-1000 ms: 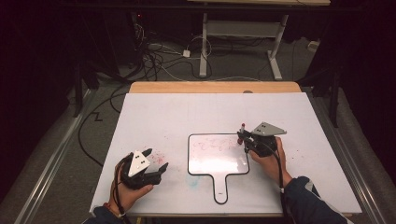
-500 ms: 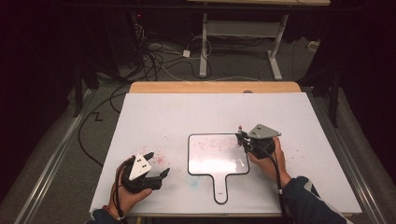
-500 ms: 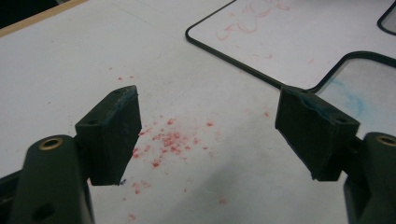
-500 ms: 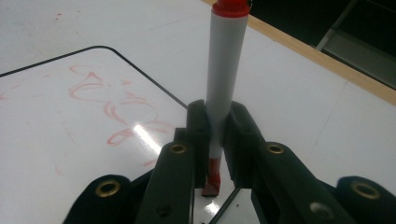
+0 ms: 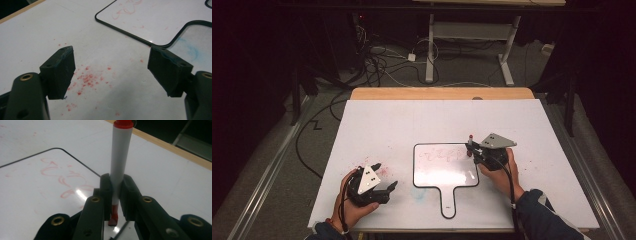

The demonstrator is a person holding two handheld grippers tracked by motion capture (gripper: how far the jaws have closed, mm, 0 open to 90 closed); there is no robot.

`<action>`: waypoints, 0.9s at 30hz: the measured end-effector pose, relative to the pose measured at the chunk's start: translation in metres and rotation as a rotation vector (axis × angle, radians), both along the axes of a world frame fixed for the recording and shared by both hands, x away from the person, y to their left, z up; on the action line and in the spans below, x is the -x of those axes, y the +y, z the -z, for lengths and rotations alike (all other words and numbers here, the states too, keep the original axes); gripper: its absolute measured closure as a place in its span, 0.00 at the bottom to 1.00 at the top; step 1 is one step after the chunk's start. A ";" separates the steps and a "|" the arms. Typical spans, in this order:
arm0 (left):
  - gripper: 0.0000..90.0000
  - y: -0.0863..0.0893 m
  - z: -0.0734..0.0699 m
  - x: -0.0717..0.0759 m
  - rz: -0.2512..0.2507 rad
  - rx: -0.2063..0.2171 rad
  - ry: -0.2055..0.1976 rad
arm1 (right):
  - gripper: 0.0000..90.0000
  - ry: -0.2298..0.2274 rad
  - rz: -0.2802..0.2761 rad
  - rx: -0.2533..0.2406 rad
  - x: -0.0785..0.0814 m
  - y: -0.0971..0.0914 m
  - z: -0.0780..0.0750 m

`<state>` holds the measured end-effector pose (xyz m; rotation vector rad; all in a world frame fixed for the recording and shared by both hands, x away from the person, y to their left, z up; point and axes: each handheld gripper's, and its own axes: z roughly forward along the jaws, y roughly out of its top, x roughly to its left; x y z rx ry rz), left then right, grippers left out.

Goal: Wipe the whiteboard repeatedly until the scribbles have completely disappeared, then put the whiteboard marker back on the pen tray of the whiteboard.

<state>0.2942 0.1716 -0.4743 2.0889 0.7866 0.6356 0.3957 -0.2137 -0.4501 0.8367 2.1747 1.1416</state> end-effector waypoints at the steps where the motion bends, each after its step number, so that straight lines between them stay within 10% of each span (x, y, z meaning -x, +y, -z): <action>1: 0.23 -0.001 0.000 -0.001 0.000 -0.002 -0.003 | 0.91 0.012 -0.010 -0.020 0.000 0.001 0.000; 8: 0.23 -0.002 0.001 -0.001 0.016 0.006 -0.003 | 0.91 0.013 -0.096 -0.058 -0.003 0.017 0.004; 14: 0.23 -0.002 0.002 -0.002 0.020 0.006 0.006 | 0.91 -0.018 -0.010 -0.037 -0.018 0.006 0.005; 21: 0.23 -0.002 0.001 -0.001 0.026 0.001 0.007 | 0.91 0.052 -0.166 -0.063 0.002 0.028 0.003; 27: 0.23 -0.002 0.002 -0.001 0.021 0.000 0.005 | 0.91 0.011 -0.071 -0.035 -0.021 0.009 0.002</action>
